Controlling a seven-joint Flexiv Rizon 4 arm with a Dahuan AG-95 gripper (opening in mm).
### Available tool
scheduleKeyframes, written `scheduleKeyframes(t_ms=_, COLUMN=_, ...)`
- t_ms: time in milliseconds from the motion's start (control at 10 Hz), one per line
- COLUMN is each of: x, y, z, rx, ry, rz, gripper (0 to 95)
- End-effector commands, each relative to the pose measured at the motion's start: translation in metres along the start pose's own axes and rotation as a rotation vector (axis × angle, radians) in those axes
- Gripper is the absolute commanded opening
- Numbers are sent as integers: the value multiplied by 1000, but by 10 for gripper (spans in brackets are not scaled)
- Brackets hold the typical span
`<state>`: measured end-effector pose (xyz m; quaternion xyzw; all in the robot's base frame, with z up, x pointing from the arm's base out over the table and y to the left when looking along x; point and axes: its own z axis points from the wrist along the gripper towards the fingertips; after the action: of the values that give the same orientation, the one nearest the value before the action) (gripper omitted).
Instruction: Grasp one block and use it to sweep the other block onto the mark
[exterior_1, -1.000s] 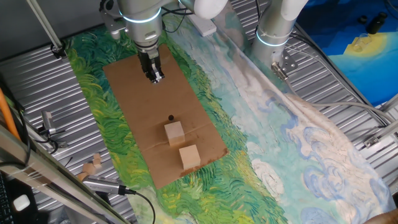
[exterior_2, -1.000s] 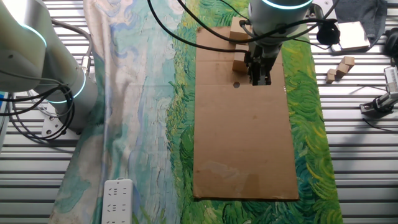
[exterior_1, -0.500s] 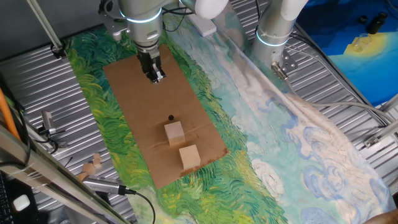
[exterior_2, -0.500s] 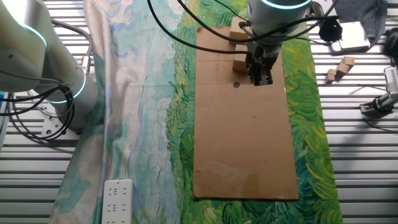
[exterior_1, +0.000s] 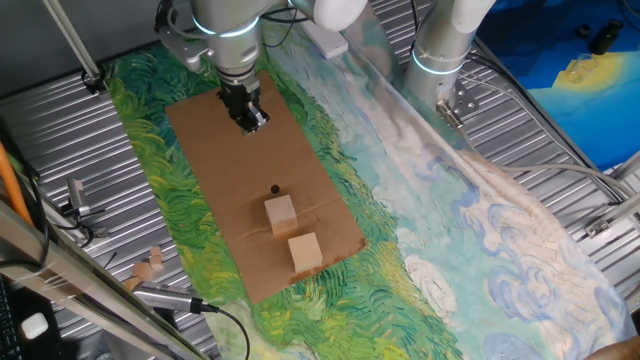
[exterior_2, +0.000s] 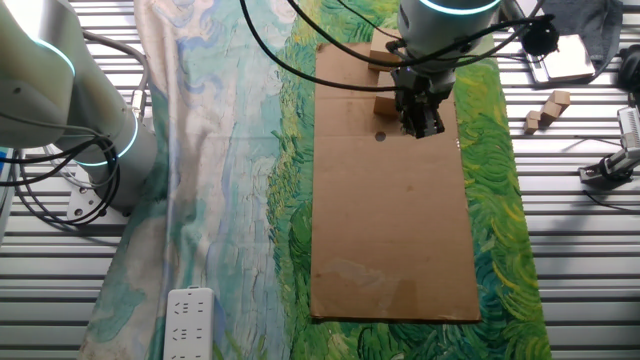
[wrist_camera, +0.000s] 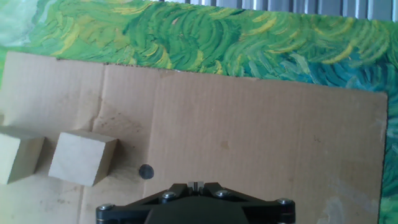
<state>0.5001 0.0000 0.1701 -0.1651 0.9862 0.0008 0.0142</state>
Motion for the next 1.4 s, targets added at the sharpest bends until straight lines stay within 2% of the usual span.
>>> scheduleKeyframes(t_ms=100, x=0, y=0, z=0, rx=-1, ry=-2, rz=-67, gripper=0)
scheduleKeyframes(t_ms=600, x=0, y=0, z=0, rx=0, ry=2, rz=-83, gripper=0)
scheduleKeyframes(t_ms=800, x=0, y=0, z=0, rx=-18, ry=-4, rz=-132, gripper=0)
scheduleKeyframes(t_ms=1100, x=0, y=0, z=0, rx=-18, ry=-5, rz=-199, gripper=0)
scheduleKeyframes(t_ms=1400, x=0, y=0, z=0, rx=-38, ry=-7, rz=-251, gripper=0)
